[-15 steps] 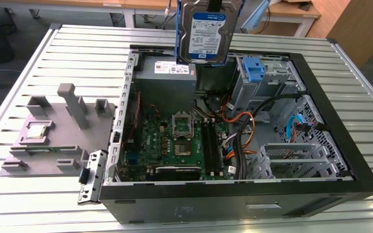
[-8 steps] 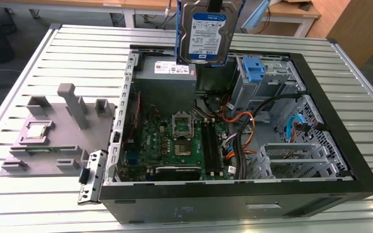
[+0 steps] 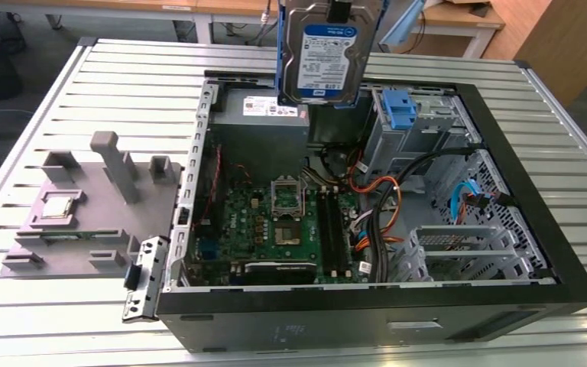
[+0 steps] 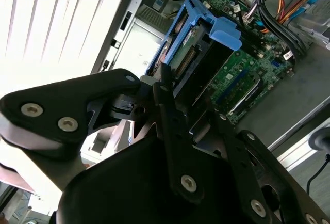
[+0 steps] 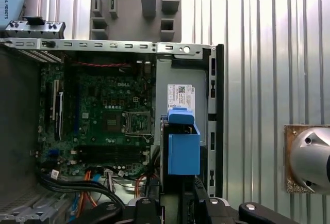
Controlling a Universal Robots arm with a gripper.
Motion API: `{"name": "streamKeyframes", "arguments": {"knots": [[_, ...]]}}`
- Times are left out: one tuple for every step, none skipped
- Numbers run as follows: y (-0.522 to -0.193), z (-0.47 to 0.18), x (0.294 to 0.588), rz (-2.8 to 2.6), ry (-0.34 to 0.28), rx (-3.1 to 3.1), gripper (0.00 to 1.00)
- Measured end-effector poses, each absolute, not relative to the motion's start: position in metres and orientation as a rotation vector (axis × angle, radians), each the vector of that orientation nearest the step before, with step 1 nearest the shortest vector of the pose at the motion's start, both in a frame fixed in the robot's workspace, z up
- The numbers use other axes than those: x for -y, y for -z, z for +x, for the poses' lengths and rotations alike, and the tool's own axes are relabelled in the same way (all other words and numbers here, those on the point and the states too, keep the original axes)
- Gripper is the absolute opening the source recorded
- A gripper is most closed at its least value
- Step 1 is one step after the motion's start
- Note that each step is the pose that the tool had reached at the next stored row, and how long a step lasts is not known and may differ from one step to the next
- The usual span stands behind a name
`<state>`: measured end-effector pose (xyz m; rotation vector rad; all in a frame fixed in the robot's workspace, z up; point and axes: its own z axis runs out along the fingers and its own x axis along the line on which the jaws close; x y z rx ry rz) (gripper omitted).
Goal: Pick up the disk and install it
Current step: 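Pick up the disk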
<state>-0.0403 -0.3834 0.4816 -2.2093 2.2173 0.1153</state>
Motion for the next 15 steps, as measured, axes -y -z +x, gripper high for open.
{"name": "streamKeyframes", "arguments": {"knots": [[-0.482,-0.040,0.385,-2.209,-0.115,-2.217,0.35],[-0.481,-0.040,0.386,-2.209,-0.115,-2.217,0.35],[-0.481,-0.040,0.387,-2.209,-0.116,-2.217,0.35],[-0.481,-0.040,0.388,-2.209,-0.116,-2.217,0.35],[-0.481,-0.040,0.390,-2.209,-0.116,-2.217,0.35],[-0.481,-0.040,0.391,-2.209,-0.116,-2.217,0.35],[-0.481,-0.040,0.393,-2.209,-0.117,-2.217,0.35],[-0.481,-0.040,0.394,-2.209,-0.117,-2.216,0.35],[-0.481,-0.040,0.396,-2.208,-0.117,-2.216,0.35],[-0.481,-0.040,0.397,-2.208,-0.118,-2.216,0.35],[-0.481,-0.040,0.398,-2.208,-0.118,-2.216,0.35],[-0.480,-0.040,0.400,-2.208,-0.119,-2.215,0.35],[-0.480,-0.040,0.401,-2.208,-0.119,-2.215,0.35],[-0.480,-0.040,0.402,-2.207,-0.120,-2.215,0.35],[-0.480,-0.040,0.403,-2.207,-0.120,-2.215,0.35]]}}
